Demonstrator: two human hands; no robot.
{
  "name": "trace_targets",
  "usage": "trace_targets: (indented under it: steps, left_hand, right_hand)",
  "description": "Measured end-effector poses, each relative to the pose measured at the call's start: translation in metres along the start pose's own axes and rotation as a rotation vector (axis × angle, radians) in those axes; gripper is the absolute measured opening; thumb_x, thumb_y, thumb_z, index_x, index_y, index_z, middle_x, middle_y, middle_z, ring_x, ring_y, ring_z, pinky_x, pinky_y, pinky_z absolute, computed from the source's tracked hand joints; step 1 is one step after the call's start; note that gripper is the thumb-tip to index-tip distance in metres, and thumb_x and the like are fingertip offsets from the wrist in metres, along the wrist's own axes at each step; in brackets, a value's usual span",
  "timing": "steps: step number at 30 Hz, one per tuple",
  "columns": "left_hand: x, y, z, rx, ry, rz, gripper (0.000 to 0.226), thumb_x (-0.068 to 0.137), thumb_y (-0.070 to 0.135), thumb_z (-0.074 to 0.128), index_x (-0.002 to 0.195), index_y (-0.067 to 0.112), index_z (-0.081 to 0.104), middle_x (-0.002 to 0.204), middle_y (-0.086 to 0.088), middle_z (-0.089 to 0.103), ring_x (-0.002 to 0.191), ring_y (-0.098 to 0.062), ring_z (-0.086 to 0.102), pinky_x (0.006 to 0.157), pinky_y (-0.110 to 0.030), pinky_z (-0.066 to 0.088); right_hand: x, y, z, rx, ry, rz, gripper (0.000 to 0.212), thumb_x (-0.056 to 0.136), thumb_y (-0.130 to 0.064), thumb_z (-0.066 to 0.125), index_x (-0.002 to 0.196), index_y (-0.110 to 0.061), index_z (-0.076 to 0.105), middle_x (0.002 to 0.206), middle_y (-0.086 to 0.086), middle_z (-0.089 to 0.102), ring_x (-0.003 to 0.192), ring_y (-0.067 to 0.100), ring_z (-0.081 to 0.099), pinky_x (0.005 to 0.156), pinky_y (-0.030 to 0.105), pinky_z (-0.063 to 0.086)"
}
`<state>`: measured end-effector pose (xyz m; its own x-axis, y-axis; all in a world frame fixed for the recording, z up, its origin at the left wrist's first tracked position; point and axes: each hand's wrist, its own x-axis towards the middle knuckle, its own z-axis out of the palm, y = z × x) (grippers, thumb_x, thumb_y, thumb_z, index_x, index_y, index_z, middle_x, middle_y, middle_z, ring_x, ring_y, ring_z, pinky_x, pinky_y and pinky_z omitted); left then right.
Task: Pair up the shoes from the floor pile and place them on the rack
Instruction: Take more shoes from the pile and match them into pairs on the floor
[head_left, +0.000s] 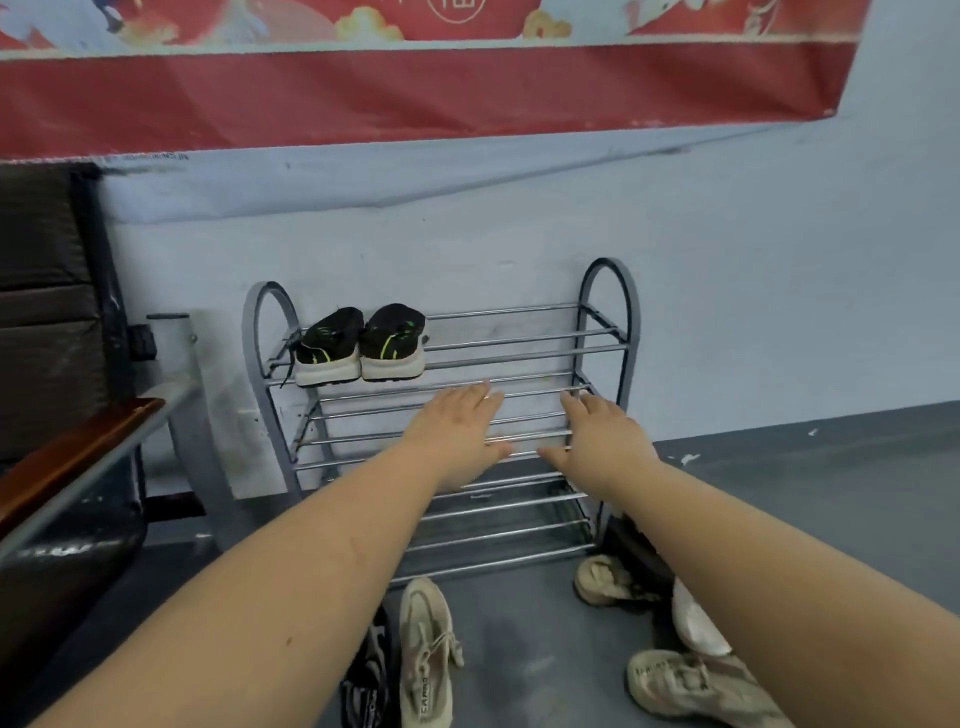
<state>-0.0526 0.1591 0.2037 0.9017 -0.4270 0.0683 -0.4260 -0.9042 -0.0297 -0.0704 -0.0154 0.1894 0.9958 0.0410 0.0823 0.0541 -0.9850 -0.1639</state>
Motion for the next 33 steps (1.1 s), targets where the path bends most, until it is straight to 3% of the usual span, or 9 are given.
trace_targets:
  steps: [9, 15, 25, 29, 33]
  left_hand:
    - [0.033, 0.092, 0.055, 0.051, -0.165, 0.133, 0.072, 0.096, 0.053, 0.034, 0.152, 0.017, 0.007, 0.16, -0.006, 0.001, 0.147, -0.022, 0.005, 0.118, -0.035, 0.003]
    - [0.071, 0.134, 0.111, 0.049, -0.308, 0.2, 0.072, 0.095, 0.052, 0.037, 0.152, 0.014, 0.011, 0.16, -0.01, 0.005, 0.147, -0.024, 0.008, 0.119, -0.035, 0.007]
    - [0.113, 0.179, 0.235, 0.009, -0.533, 0.291, 0.072, 0.096, 0.052, 0.035, 0.152, 0.016, 0.008, 0.16, -0.006, 0.001, 0.148, -0.022, 0.003, 0.119, -0.034, 0.003]
    - [0.133, 0.19, 0.278, -0.05, -0.612, 0.261, 0.072, 0.096, 0.053, 0.034, 0.152, 0.017, 0.007, 0.16, -0.006, 0.0, 0.148, -0.022, 0.001, 0.12, -0.035, 0.004]
    - [0.152, 0.213, 0.313, -0.148, -0.639, 0.265, 0.07, 0.095, 0.053, 0.036, 0.152, 0.02, 0.012, 0.16, -0.004, 0.005, 0.147, -0.023, 0.007, 0.118, -0.036, 0.009]
  right_hand:
    - [-0.051, 0.12, 0.035, -0.057, -0.091, 0.141, 0.075, 0.093, -0.053, 0.043, 0.152, -0.017, 0.013, 0.157, 0.01, 0.02, 0.144, 0.028, 0.018, 0.114, 0.041, 0.026]
    - [-0.07, 0.188, 0.086, -0.042, -0.237, 0.291, 0.076, 0.093, -0.055, 0.04, 0.153, -0.019, 0.01, 0.157, 0.008, 0.018, 0.144, 0.027, 0.019, 0.114, 0.04, 0.025]
    - [-0.051, 0.256, 0.195, 0.012, -0.408, 0.357, 0.075, 0.094, -0.052, 0.041, 0.153, -0.019, 0.008, 0.158, 0.007, 0.015, 0.145, 0.027, 0.015, 0.115, 0.04, 0.023]
    - [-0.043, 0.279, 0.235, -0.028, -0.422, 0.355, 0.075, 0.096, -0.051, 0.036, 0.153, -0.018, 0.0, 0.161, 0.008, 0.002, 0.148, 0.026, 0.004, 0.118, 0.04, 0.015]
    - [-0.041, 0.305, 0.264, -0.048, -0.333, 0.418, 0.074, 0.097, -0.05, 0.033, 0.153, -0.017, -0.004, 0.161, 0.009, -0.004, 0.148, 0.026, 0.001, 0.119, 0.039, 0.011]
